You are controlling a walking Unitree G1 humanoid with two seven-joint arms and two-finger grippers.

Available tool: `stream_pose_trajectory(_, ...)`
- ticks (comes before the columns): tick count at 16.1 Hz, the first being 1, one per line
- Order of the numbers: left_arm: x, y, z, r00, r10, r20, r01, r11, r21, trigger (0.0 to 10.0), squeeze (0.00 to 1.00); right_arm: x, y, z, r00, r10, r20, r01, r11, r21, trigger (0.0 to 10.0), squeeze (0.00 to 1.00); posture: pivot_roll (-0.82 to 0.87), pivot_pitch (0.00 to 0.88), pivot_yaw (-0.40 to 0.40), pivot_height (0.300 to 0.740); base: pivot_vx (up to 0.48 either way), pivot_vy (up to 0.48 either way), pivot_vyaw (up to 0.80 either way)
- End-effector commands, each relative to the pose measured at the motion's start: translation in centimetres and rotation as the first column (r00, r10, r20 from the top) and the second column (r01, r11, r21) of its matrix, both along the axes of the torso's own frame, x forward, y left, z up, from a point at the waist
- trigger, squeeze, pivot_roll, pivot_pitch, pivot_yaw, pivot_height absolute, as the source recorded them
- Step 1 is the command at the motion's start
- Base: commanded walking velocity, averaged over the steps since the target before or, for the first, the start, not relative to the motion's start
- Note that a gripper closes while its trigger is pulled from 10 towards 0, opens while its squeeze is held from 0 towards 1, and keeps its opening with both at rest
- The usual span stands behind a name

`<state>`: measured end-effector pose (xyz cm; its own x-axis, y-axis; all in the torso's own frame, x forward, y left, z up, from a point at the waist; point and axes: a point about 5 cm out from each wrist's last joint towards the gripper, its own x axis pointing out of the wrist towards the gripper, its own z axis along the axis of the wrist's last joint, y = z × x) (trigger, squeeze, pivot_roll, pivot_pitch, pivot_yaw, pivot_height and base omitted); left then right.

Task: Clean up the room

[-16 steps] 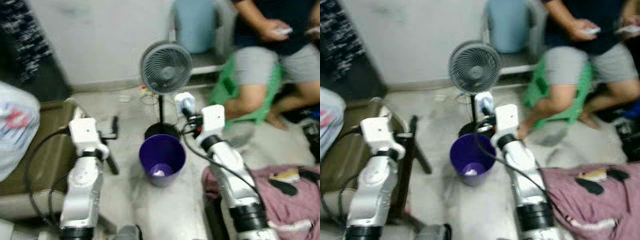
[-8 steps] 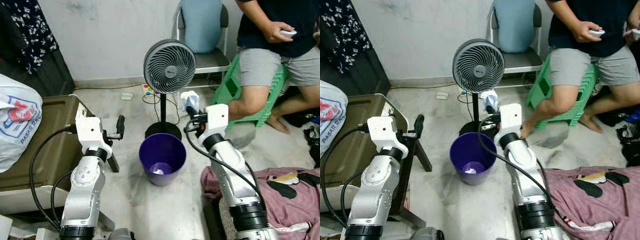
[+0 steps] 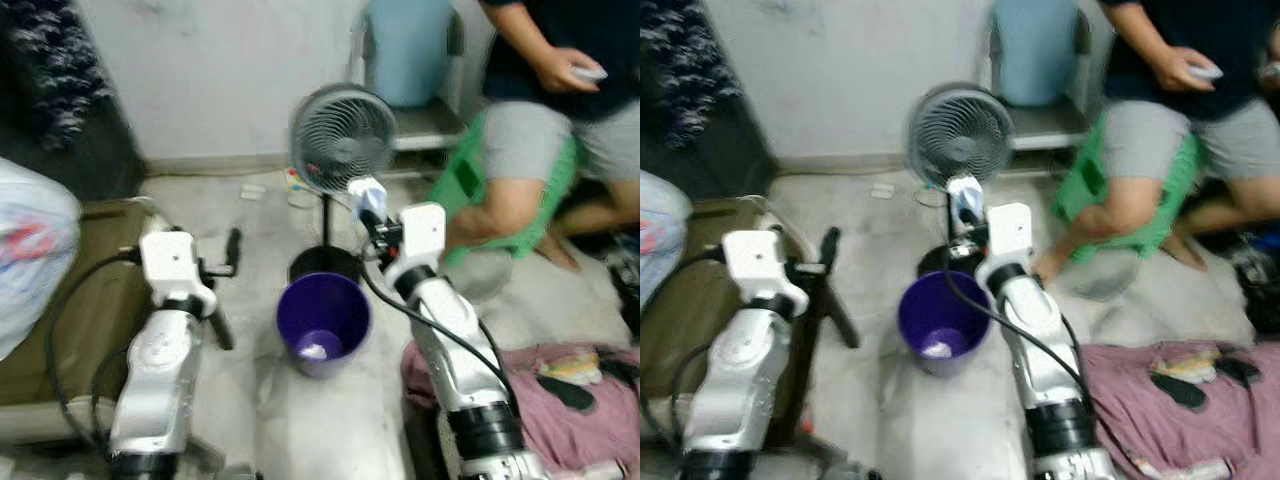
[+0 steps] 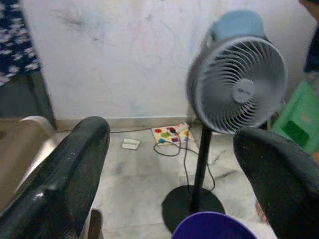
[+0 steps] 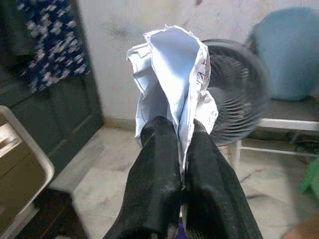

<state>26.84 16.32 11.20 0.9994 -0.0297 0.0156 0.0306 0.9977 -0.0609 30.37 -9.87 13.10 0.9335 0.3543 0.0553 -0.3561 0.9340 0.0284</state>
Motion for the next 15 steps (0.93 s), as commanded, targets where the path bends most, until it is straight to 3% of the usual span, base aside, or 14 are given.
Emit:
stream_pose_trajectory(1,0.20,-1.00,0.37,0.999,-0.035,0.019,0.036,0.999,-0.013,10.0,0.00,-0.02,-1.03,-0.16,1.000,-0.028,-0.004,0.028,1.000,-0.008,10.0,0.00,-0.08,0.000,0.009,0.740,0.341,0.000,0.00)
stream_pose_trajectory(8,0.13,-1.12,0.31,0.999,-0.035,0.014,0.035,0.999,-0.020,10.0,0.00,-0.05,-0.98,-0.19,1.000,-0.023,0.003,0.023,1.000,-0.014,10.0,0.00,-0.08,0.000,0.008,0.740,0.337,0.000,0.00)
stream_pose_trajectory(12,0.22,-0.86,0.21,1.000,0.015,0.001,-0.015,1.000,-0.022,10.0,0.00,0.09,-0.93,-0.18,0.999,-0.033,-0.005,0.033,0.999,0.012,10.0,0.00,-0.08,0.000,0.010,0.740,0.000,0.000,0.00)
stream_pose_trajectory(13,0.20,-0.80,0.17,1.000,0.020,0.000,-0.020,1.000,-0.022,10.0,0.00,0.10,-0.83,-0.23,1.000,-0.026,0.001,0.026,0.999,-0.019,10.0,0.00,-0.08,0.000,0.010,0.740,0.000,0.000,0.00)
stream_pose_trajectory(15,0.10,-0.79,0.13,1.000,0.025,0.003,-0.024,0.999,-0.026,10.0,0.00,-0.09,-0.54,-0.13,1.000,-0.011,0.013,0.011,1.000,-0.014,10.0,0.00,-0.08,0.000,0.010,0.740,0.000,0.000,0.80)
